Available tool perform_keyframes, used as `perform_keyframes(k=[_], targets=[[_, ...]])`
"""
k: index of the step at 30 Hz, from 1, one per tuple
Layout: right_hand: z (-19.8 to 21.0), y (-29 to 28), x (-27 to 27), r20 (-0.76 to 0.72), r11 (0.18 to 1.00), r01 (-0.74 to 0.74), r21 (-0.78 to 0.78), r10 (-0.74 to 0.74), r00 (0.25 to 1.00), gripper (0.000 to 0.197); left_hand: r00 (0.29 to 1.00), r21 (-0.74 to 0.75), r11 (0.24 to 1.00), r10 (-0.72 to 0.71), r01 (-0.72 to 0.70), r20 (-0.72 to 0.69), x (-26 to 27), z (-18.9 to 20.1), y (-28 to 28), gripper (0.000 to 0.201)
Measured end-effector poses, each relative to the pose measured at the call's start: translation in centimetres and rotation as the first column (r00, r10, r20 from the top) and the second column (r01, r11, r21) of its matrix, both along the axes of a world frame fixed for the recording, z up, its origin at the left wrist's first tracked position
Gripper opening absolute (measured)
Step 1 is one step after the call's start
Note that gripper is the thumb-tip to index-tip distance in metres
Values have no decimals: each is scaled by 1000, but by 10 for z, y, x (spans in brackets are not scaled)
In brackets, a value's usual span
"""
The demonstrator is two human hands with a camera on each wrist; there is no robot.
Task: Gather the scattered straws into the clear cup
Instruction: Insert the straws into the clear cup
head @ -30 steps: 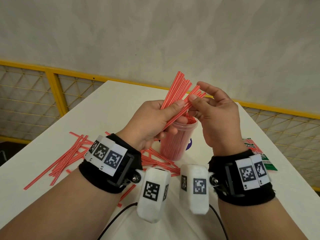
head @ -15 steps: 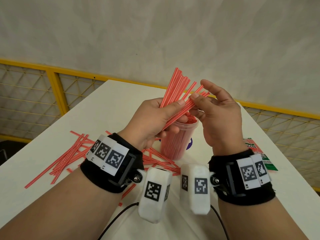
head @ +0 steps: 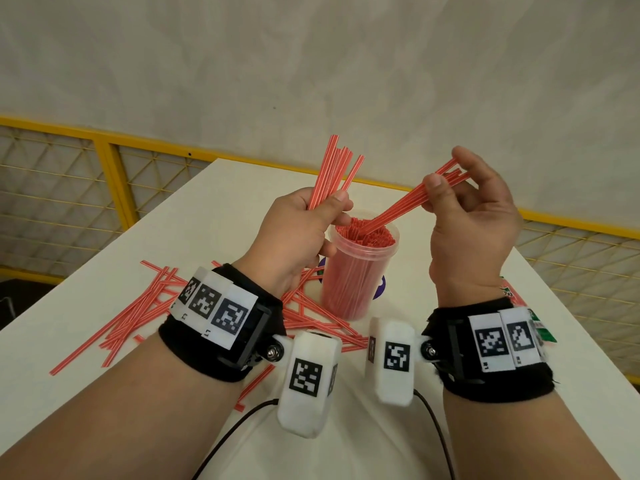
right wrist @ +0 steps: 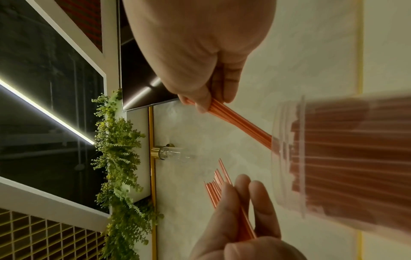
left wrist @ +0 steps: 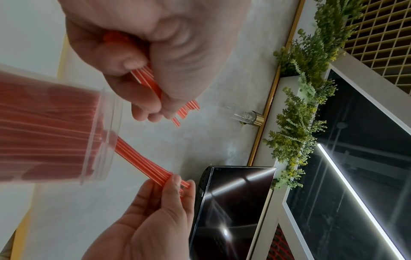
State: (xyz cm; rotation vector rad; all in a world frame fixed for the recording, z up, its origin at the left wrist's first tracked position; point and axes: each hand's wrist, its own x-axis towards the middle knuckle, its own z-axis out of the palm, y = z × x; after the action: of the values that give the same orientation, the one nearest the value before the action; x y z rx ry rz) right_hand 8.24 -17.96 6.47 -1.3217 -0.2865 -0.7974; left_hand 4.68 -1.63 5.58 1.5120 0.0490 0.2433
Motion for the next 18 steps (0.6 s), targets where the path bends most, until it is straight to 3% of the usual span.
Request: perform_keyframes(k=[4, 6, 7, 9, 11, 13, 16, 18], targets=[[-6, 2, 5, -15, 977, -7, -213, 4, 1000, 37, 1000, 11, 1000, 5, -6, 6, 0, 0, 1, 19], [-10, 4, 7, -68, 927, -36, -373, 11, 998, 36, 1000, 7, 1000, 2, -2, 9, 0, 0, 1, 19], [-13, 5, 7, -107, 865, -43, -499, -12, 994, 31, 1000, 2, 1000, 0, 0, 10, 0, 0, 0, 19], [-17, 7, 7, -170, 656, -79, -750, -75, 983, 21, 1000, -9, 1000, -1, 1, 13, 0, 0, 1, 19], [-17, 8, 6, -208, 525, -126, -842, -100, 973, 21, 1000, -15, 1000, 0, 0, 16, 0, 0, 1, 19], [-14, 7, 4, -228, 553, -137, -822, -99, 969, 20, 1000, -16, 1000, 1, -1, 19, 1, 0, 2, 19], [-8, 2, 2, -261, 700, -141, -700, -67, 963, 20, 1000, -24, 1000, 1, 0, 21, 1, 0, 2, 20], [-5, -1, 0, -298, 678, -194, -709, -39, 954, 26, 1000, -29, 1000, 5, -5, 21, 1, 0, 2, 20]])
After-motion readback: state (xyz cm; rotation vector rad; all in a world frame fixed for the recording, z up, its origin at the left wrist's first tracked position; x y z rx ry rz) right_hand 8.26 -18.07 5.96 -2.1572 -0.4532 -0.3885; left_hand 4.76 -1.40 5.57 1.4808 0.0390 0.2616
